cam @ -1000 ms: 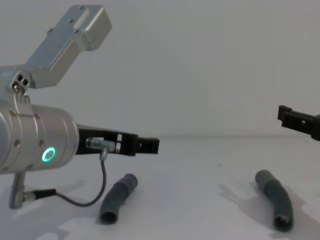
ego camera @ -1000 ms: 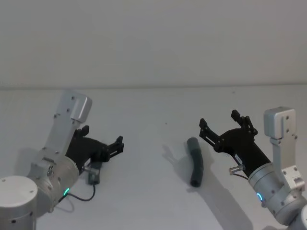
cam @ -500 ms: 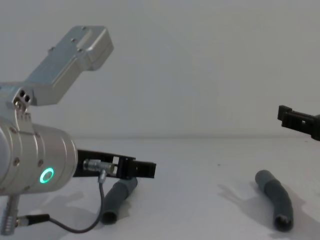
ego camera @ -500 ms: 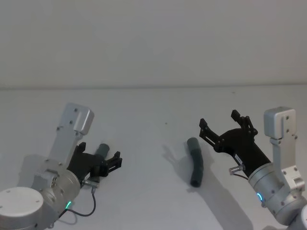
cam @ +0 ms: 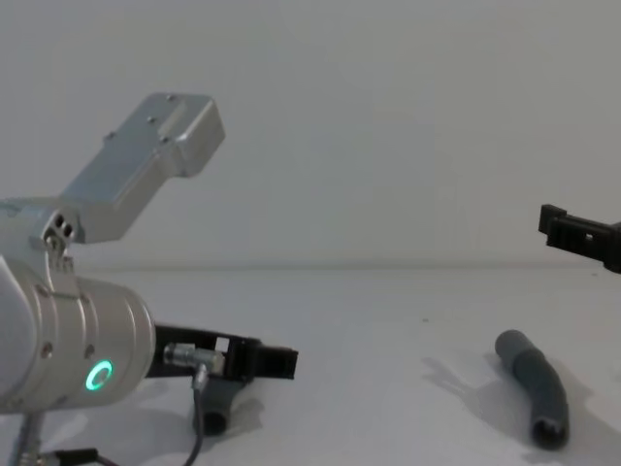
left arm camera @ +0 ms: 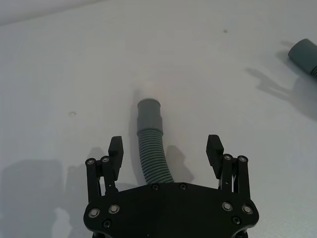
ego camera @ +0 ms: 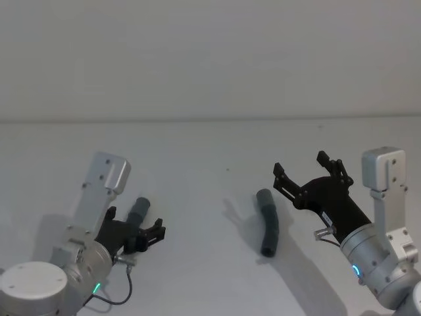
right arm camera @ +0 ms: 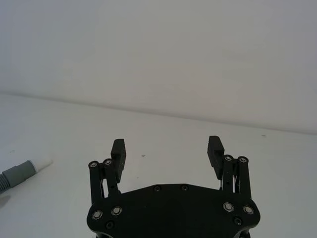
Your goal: Use both hands to pick up one end of the pipe from the table, align the ends, and insert them.
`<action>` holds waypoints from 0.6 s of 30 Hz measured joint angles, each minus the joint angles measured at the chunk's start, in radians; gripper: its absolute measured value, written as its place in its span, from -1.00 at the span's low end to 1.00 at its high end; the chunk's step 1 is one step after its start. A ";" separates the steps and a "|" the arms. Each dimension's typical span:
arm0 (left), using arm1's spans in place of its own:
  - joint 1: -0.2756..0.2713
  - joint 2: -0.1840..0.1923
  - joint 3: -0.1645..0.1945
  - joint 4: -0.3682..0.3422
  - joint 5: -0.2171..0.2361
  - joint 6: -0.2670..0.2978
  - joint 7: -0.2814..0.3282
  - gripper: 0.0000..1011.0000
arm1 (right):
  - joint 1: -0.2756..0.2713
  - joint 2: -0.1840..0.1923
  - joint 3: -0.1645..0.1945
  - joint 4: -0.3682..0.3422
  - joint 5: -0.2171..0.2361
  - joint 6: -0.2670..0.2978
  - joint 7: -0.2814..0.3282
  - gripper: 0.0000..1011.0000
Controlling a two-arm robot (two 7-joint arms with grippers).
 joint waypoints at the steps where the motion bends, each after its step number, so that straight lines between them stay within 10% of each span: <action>1: -0.002 -0.003 0.001 0.009 0.001 -0.001 -0.002 0.98 | 0.000 0.000 0.000 0.000 0.000 0.000 0.000 0.98; 18: -0.024 -0.039 0.000 0.106 0.005 -0.064 -0.025 0.98 | 0.000 0.000 0.000 0.000 0.000 0.000 0.000 0.98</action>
